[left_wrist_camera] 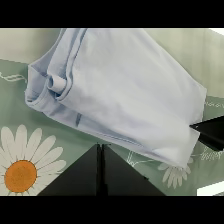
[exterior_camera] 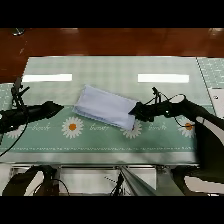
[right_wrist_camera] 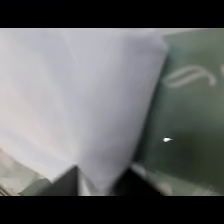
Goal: Fold the shirts.
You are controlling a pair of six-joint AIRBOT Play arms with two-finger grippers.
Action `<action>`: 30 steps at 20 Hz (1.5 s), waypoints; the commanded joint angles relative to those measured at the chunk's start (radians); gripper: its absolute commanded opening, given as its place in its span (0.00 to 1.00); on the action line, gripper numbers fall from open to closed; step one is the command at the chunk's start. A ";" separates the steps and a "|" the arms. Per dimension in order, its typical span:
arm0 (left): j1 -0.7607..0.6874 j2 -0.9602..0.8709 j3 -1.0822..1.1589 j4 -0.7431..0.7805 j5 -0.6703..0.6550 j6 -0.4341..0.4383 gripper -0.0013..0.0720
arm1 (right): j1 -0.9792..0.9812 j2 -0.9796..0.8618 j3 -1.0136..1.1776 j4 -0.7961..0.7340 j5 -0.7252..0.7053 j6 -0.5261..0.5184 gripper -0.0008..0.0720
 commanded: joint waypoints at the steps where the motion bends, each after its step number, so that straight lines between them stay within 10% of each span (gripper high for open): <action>1: 0.000 0.000 0.000 0.000 0.000 0.000 0.05 | 0.041 -0.085 0.129 0.054 0.100 -0.114 0.05; 15: 0.000 0.000 0.000 0.000 -0.002 -0.011 0.05 | -0.153 0.007 1.266 -0.595 0.695 0.378 0.05; 23: 0.000 0.000 0.000 0.000 -0.003 -0.011 0.05 | -0.646 0.198 1.263 -0.724 0.977 0.406 0.04; 30: 0.000 0.000 -0.001 0.000 -0.003 -0.011 0.05 | -1.007 0.579 0.804 -0.927 0.978 0.388 0.05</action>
